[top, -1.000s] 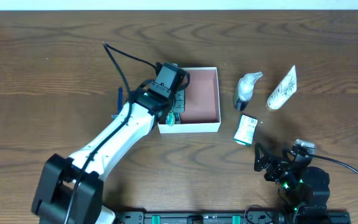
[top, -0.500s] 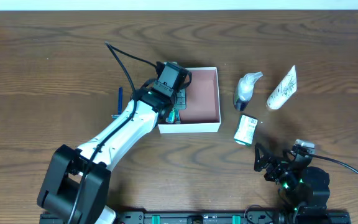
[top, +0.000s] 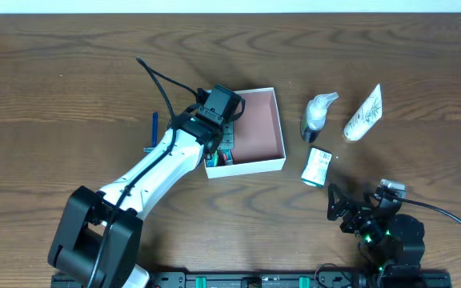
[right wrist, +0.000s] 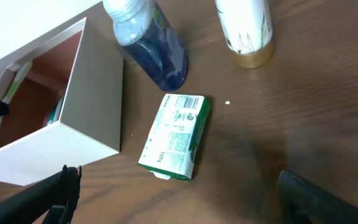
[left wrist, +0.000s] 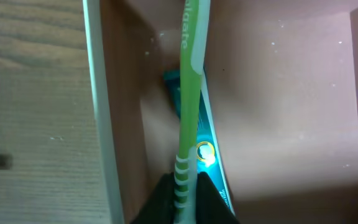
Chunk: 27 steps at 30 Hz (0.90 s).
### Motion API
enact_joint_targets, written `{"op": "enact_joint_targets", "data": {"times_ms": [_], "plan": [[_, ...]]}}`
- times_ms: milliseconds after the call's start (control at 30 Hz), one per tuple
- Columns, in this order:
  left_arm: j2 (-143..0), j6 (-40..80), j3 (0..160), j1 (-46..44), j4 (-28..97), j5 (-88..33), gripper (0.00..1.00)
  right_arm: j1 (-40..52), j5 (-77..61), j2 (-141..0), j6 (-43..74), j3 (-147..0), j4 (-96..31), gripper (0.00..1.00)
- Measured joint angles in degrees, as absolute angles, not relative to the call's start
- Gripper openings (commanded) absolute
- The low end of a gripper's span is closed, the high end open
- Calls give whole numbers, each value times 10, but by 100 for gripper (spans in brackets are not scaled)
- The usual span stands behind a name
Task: Pack container
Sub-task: 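Lower the toothbrush into the box and open the left gripper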
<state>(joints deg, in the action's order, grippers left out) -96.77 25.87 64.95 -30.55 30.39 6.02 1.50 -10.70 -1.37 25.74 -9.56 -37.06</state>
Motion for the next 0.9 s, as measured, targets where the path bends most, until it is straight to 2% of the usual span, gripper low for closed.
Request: {"op": "enact_joint_targets", "data": {"times_ms": [33,167,367,600,733,900], "plan": [[-968,258,649,-305,303,61,36,15,-107,-14,257,-96,-371,99],[-968,266,649,-305,300,62,47,15,-107,-14,257,-96,-371,99],[-952,268,651,-305,333,62,50,15,-107,-14,257,-96,-371,99],[-844,258,684,-290,402,67,63,15,-107,-14,257,-96,-371,99],[-790,242,691,-222,436,83,63,15,-107,-14,257,-96,-371,99],[-830,190,691,-128,439,94,63,15,-107,-14,257,-96,-371,99]]}}
